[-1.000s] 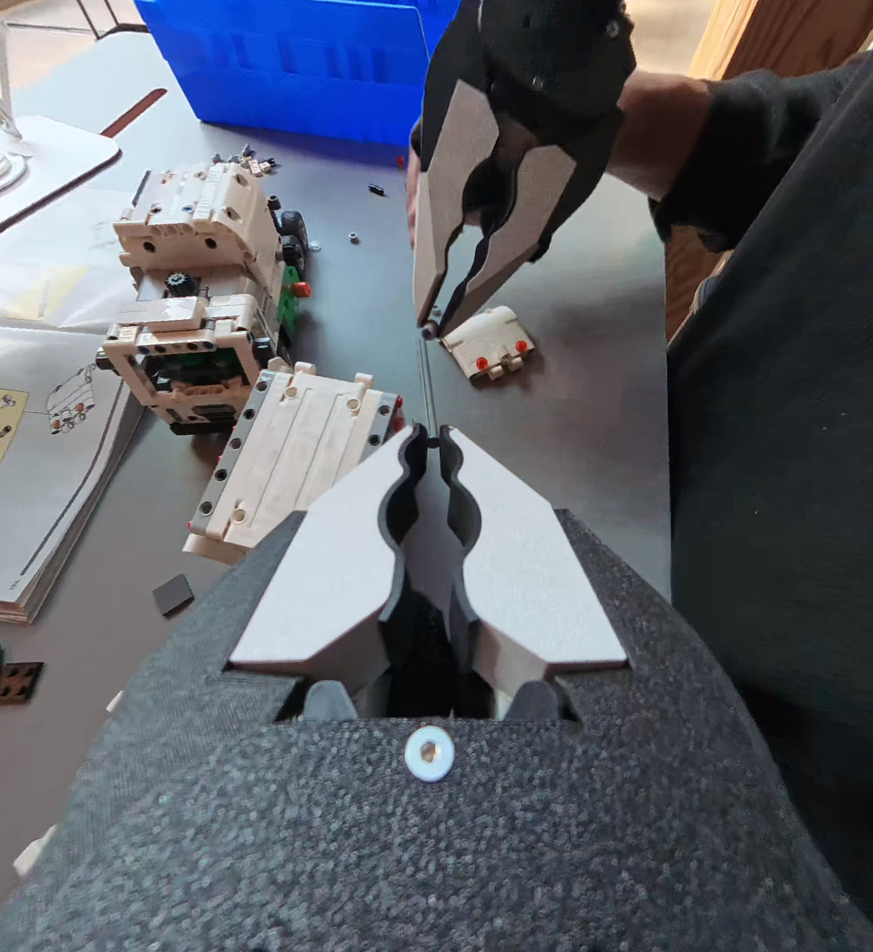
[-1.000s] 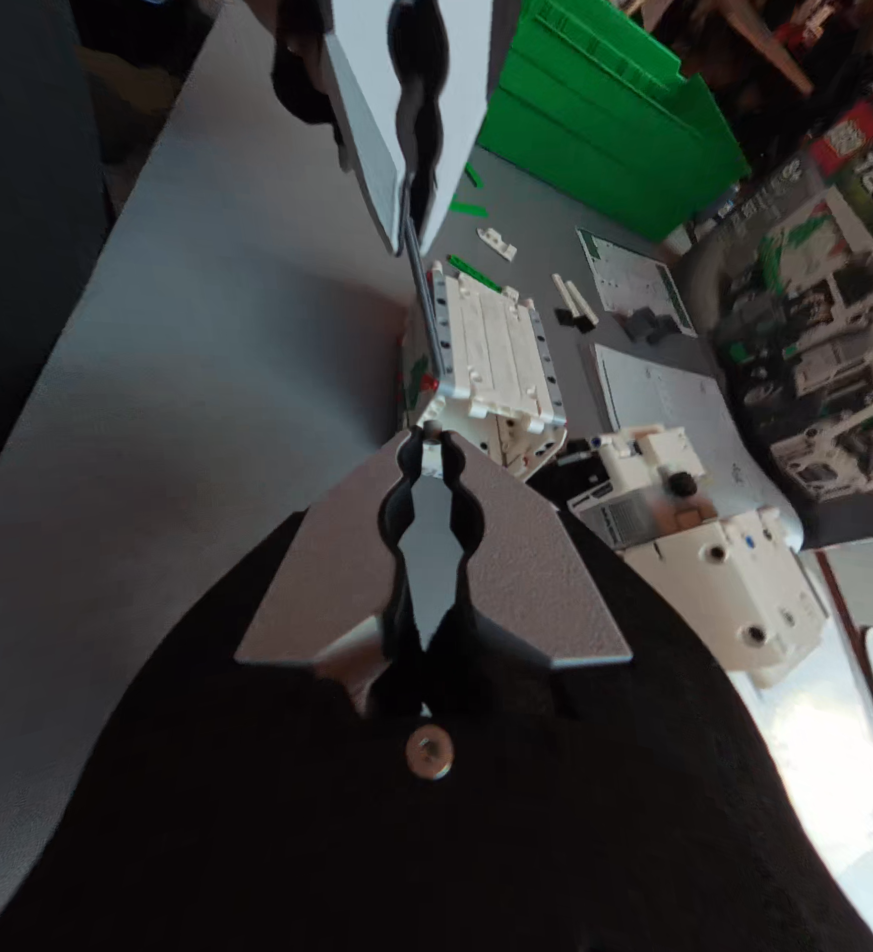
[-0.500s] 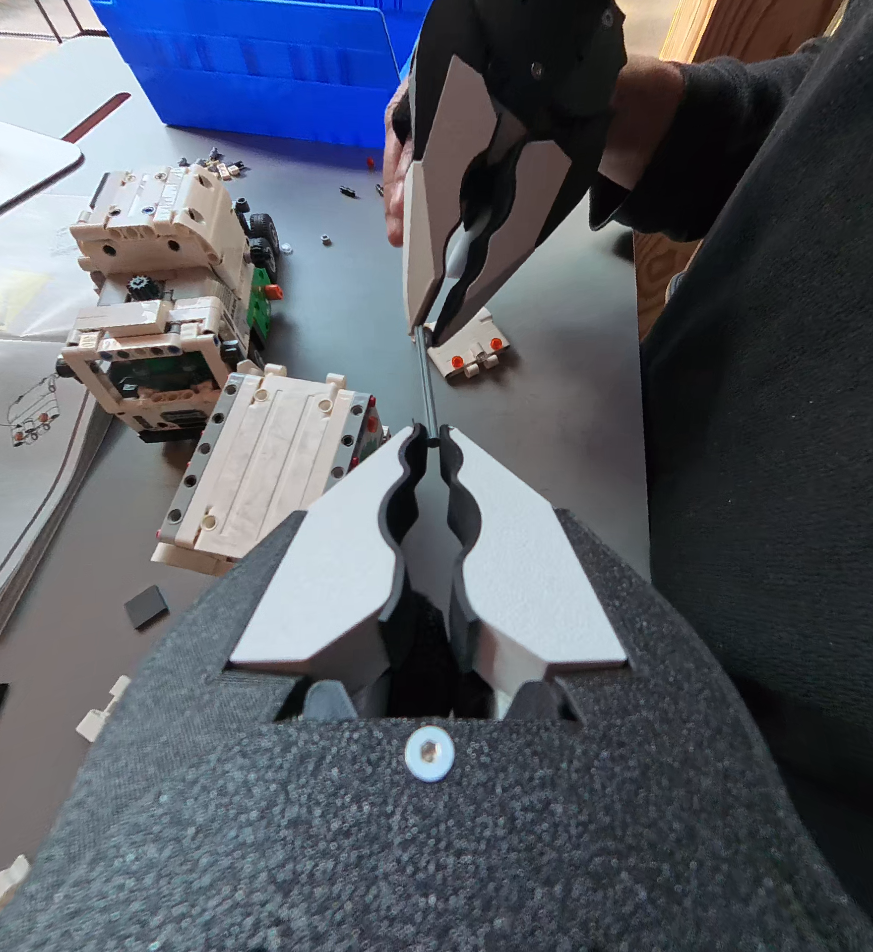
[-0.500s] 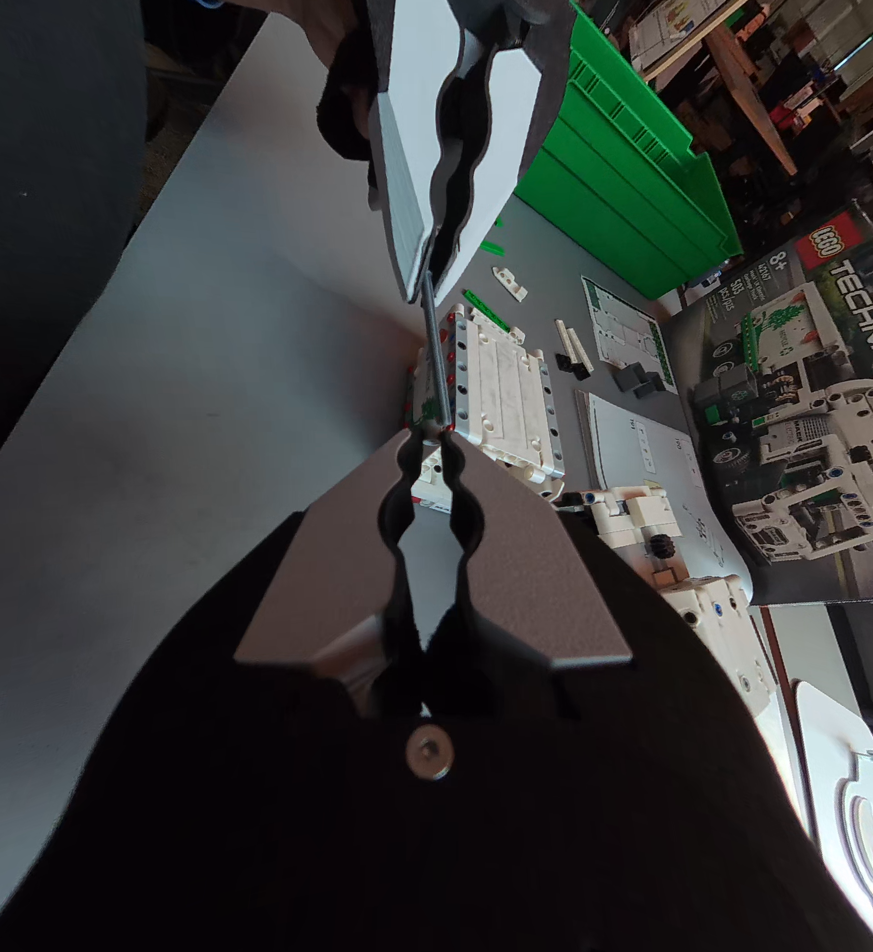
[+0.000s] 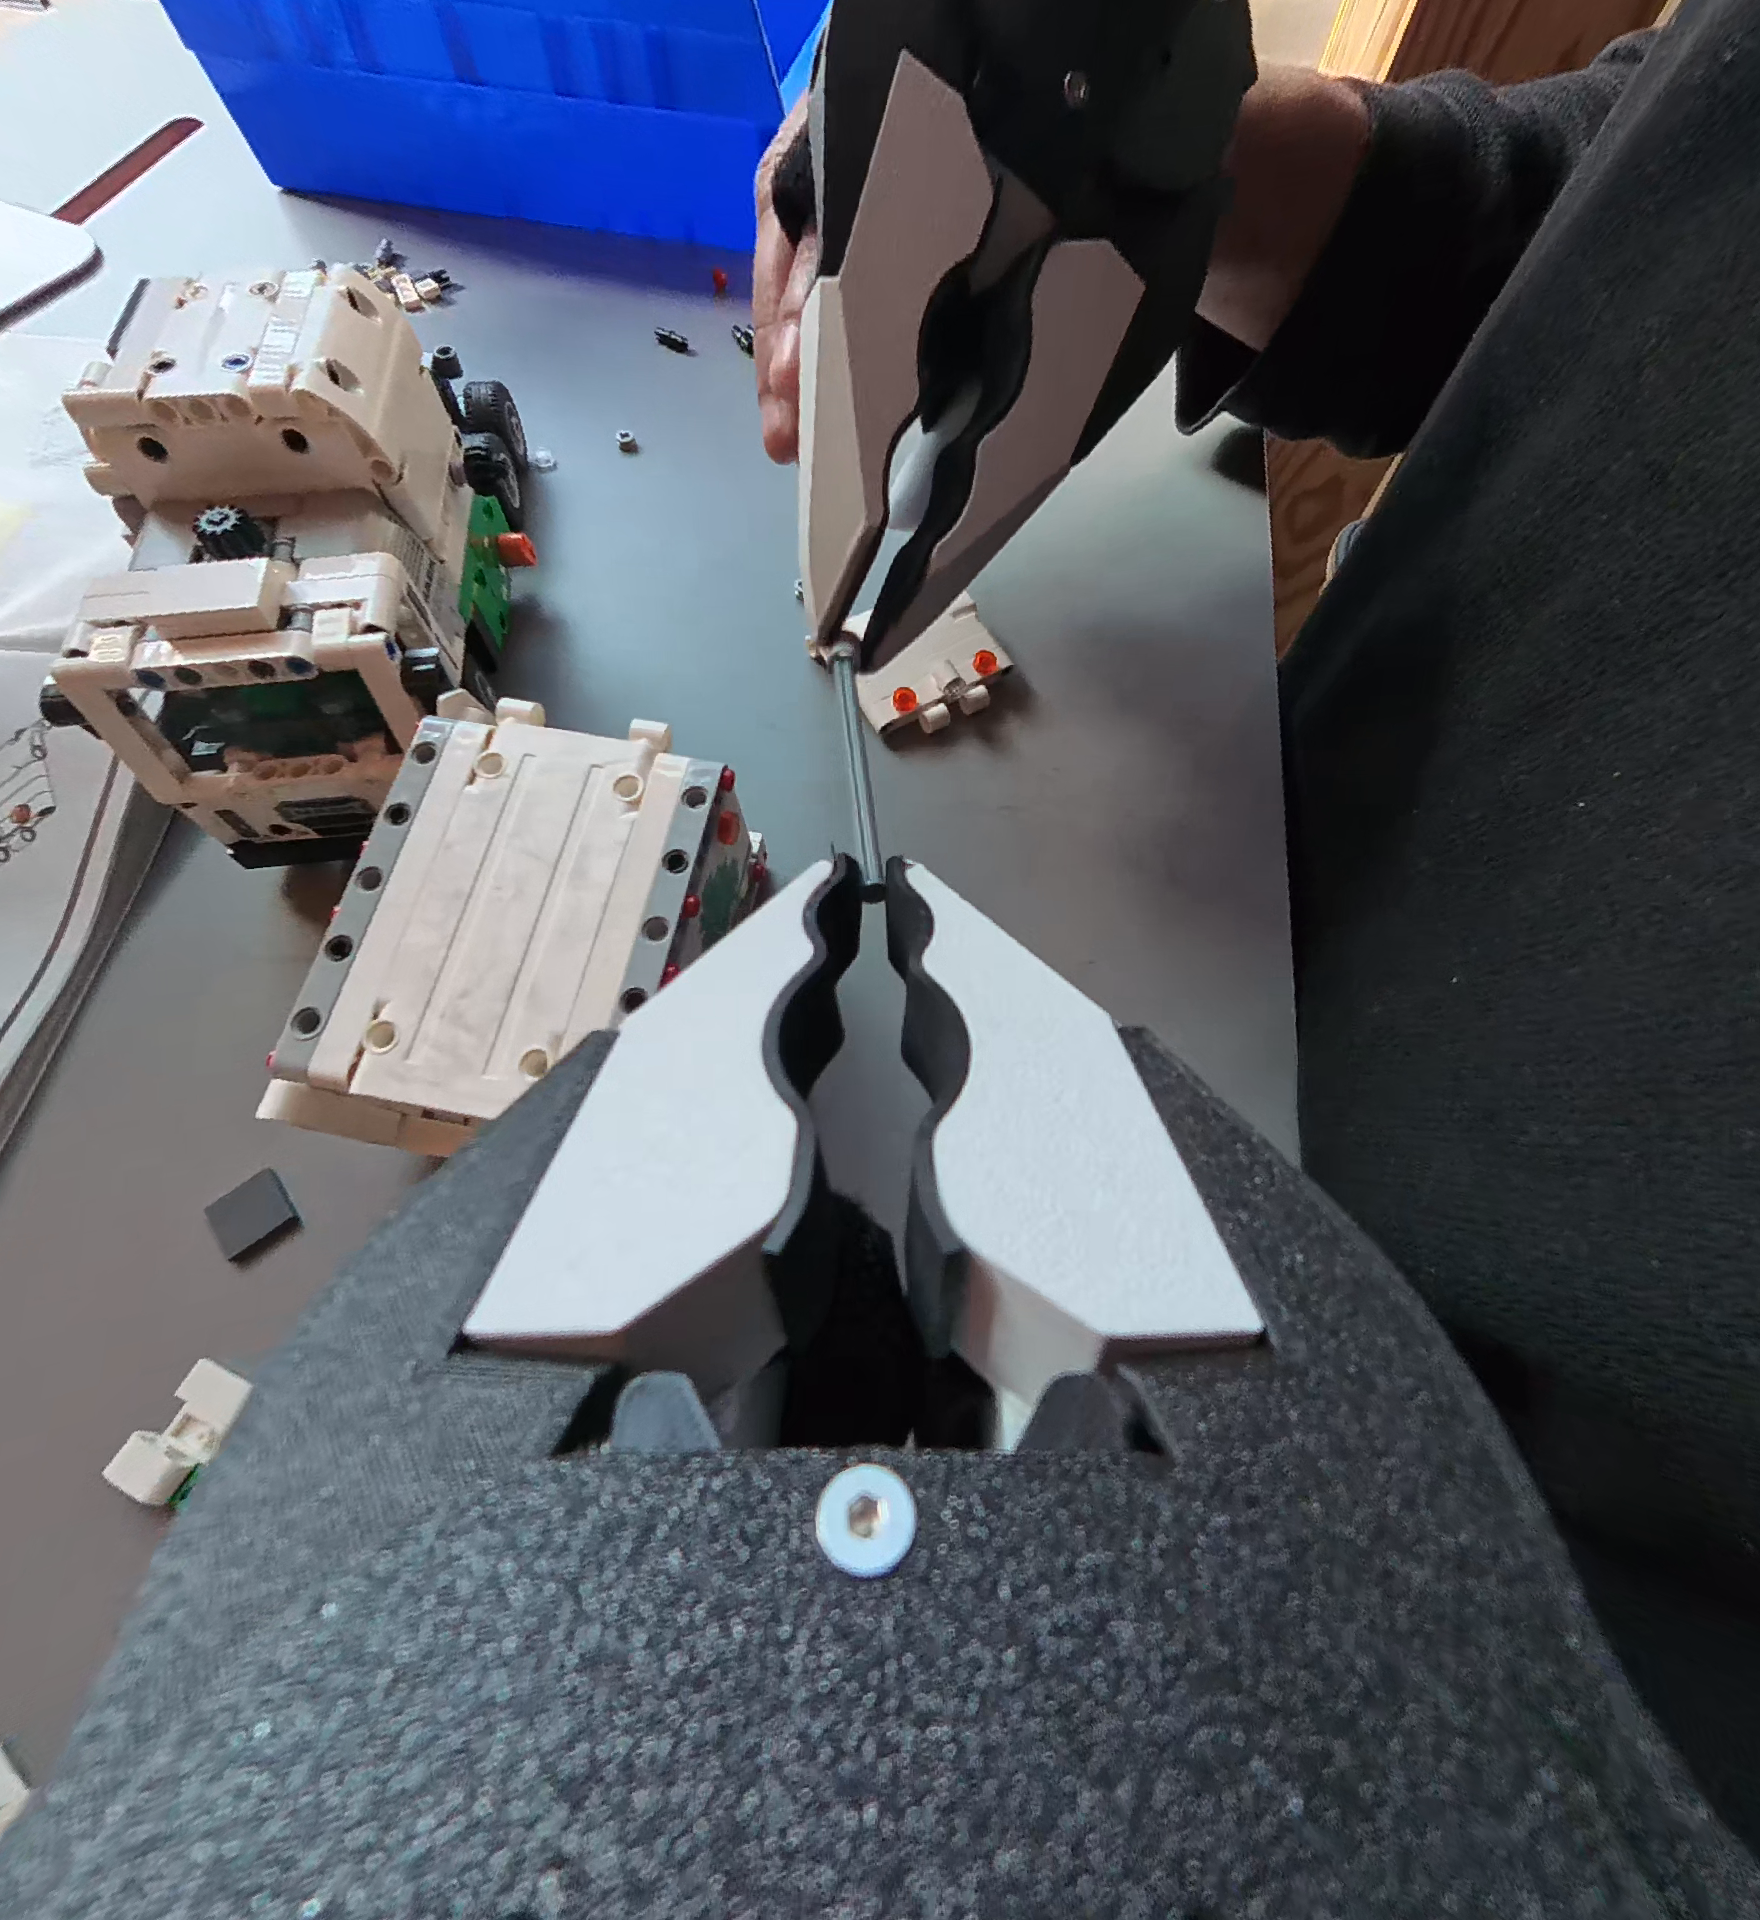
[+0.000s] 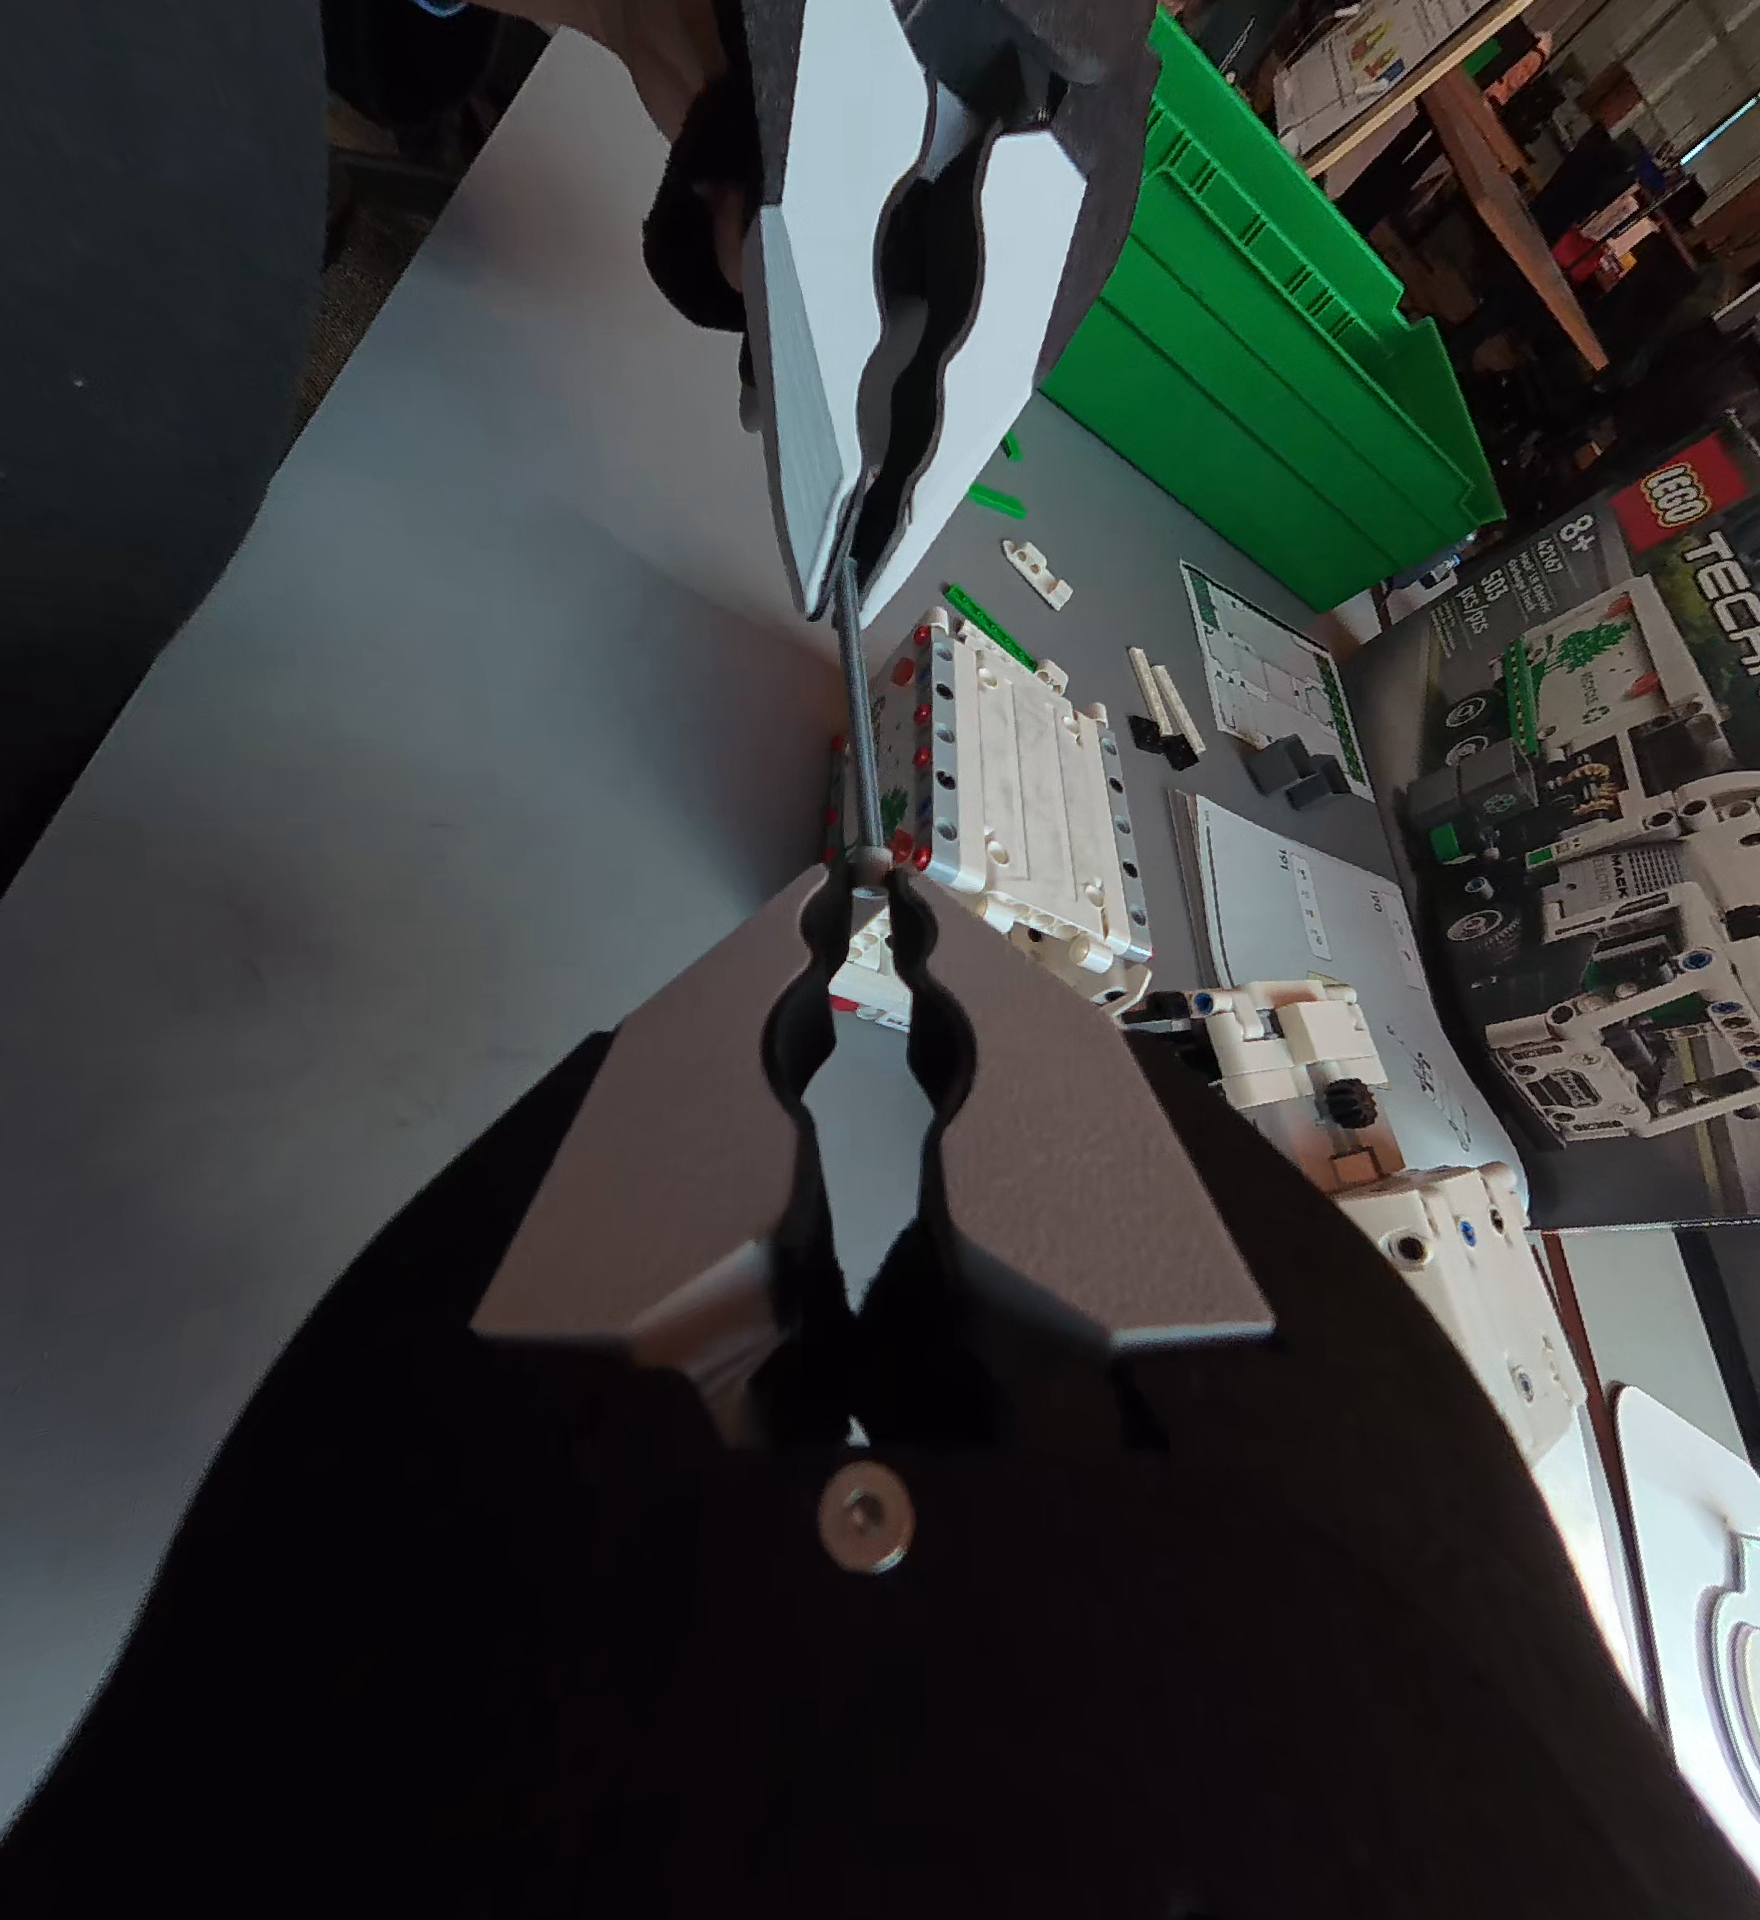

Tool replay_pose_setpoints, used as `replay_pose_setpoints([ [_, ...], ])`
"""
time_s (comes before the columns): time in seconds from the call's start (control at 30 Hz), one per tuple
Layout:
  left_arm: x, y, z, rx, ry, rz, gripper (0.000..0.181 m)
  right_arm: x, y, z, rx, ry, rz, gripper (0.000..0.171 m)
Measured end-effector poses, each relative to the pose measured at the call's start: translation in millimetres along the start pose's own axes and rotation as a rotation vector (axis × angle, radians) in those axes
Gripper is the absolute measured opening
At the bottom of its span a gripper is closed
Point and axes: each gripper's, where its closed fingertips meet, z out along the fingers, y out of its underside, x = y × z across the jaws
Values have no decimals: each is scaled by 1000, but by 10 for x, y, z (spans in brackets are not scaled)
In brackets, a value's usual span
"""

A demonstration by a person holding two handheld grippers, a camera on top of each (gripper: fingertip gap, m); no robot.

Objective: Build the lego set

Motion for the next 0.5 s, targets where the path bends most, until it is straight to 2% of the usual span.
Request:
replay_pose_setpoints([
  [0.27, 6, -1, 33, 3, 15, -2, 3, -28, 3, 35, -15, -22, -17, 5],
  [0.5, 67, -130, 174, 63, 37, 10, 2, -77, -250, 129, 42, -78, -24, 4],
])
